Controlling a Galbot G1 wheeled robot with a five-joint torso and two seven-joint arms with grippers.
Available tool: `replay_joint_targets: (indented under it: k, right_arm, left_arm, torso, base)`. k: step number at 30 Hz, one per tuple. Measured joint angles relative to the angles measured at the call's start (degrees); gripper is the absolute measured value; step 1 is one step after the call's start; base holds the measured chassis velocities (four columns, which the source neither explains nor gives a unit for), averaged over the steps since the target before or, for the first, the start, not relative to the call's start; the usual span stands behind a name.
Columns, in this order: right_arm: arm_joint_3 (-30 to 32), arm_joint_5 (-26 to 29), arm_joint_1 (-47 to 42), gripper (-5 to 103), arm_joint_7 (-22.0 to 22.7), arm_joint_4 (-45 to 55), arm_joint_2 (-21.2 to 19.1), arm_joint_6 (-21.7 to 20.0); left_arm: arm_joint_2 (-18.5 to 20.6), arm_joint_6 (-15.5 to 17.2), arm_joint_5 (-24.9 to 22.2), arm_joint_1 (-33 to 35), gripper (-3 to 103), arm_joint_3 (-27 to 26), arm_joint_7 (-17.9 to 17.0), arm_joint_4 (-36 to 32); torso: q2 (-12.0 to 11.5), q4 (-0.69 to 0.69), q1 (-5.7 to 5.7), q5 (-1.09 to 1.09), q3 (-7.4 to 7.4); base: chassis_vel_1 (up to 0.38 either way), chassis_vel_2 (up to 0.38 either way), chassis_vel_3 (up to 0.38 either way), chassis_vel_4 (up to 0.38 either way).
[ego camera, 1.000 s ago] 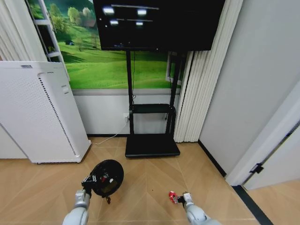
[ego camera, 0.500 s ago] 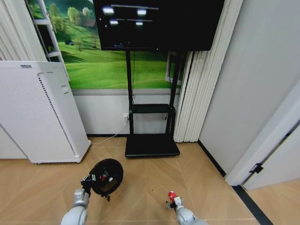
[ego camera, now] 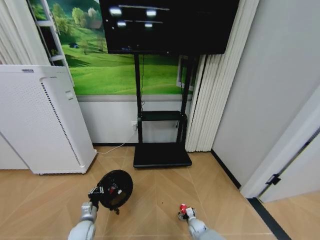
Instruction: Pick up the trash bin and place the garbage on the floor into it.
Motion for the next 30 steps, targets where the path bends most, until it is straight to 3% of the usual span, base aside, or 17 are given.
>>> replay_joint_targets:
  k: [9,15,18,30]
  right_arm:
    - [-0.11,-0.88,0.01,67,-1.35,-0.50,0.36,0.23]
    - [-0.13,-0.99,-0.04,58,-1.14,-0.60,0.37,0.25]
    - [-0.13,-1.17,-0.42,46,-1.02,-0.38,0.19,0.25]
    - [0.28,0.27,-2.51,43,0.54,4.04,-1.42,-0.65]
  left_arm:
    - [0.31,-0.34,-0.11,-0.26,4,-0.17,0.01,0.75]
    - [0.26,-0.49,-0.14,-0.44,4,-0.18,0.02,1.02]
    - [0.11,-0.57,-0.15,-0.51,4,-0.15,0.04,1.06]
    - [-0.10,-1.16,0.00,-0.27,4,-0.28,0.09,1.18]
  torso:
    - [0.02,0.02,0.00,0.02,-0.01]
    - [0.01,0.02,0.00,0.02,-0.01]
    - [0.01,0.01,-0.01,0.01,-0.01]
    - [-0.02,0.01,0.01,0.07,0.03]
  base:
    - [0.000,0.000,0.000,0.000]
    - [0.000,0.000,0.000,0.000]
    - [0.000,0.000,0.000,0.000]
    - [0.000,0.000,0.000,0.000]
